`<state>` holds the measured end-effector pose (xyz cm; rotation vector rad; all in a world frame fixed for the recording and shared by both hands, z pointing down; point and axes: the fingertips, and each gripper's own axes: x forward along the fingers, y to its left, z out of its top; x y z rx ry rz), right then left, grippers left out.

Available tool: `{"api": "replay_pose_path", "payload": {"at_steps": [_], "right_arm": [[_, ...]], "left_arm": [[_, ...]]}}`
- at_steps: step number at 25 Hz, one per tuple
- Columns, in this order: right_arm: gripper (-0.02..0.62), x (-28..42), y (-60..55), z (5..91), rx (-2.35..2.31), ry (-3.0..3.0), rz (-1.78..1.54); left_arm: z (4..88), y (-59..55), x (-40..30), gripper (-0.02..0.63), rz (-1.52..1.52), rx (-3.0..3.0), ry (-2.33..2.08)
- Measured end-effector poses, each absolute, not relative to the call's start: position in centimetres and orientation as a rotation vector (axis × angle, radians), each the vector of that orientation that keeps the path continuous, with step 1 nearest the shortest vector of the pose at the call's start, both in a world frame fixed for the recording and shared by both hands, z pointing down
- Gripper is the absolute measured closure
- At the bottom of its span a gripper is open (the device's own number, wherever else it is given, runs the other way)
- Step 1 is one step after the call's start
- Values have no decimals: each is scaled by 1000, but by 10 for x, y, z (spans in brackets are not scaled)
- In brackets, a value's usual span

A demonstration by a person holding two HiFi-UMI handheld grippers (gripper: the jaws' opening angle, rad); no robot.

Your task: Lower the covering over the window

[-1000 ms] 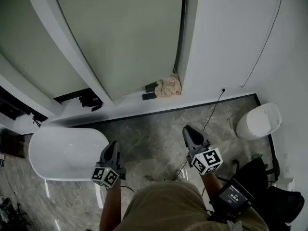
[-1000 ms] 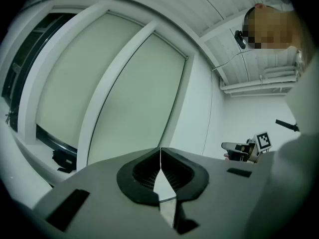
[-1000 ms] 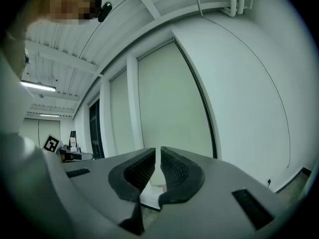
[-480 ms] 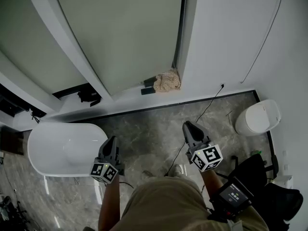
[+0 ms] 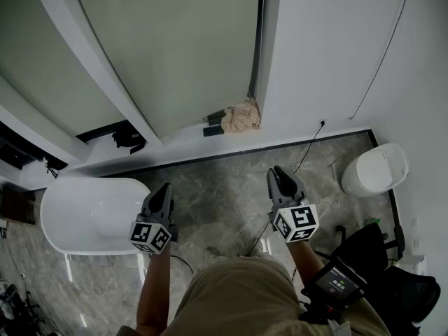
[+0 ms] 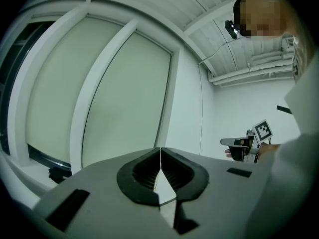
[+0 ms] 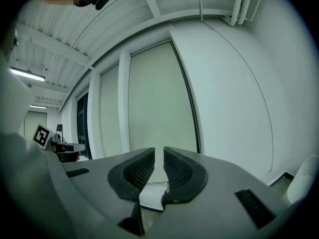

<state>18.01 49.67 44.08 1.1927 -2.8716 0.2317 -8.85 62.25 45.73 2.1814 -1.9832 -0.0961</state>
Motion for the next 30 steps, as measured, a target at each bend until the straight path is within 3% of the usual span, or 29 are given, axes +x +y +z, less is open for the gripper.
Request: {"api": "replay_pose_path", "payload": {"at_steps": [30], "right_arm": [[552, 260, 430, 449, 1020, -2922, 209]], "left_arm": [[451, 534, 31, 584, -80, 2195, -2032]]}}
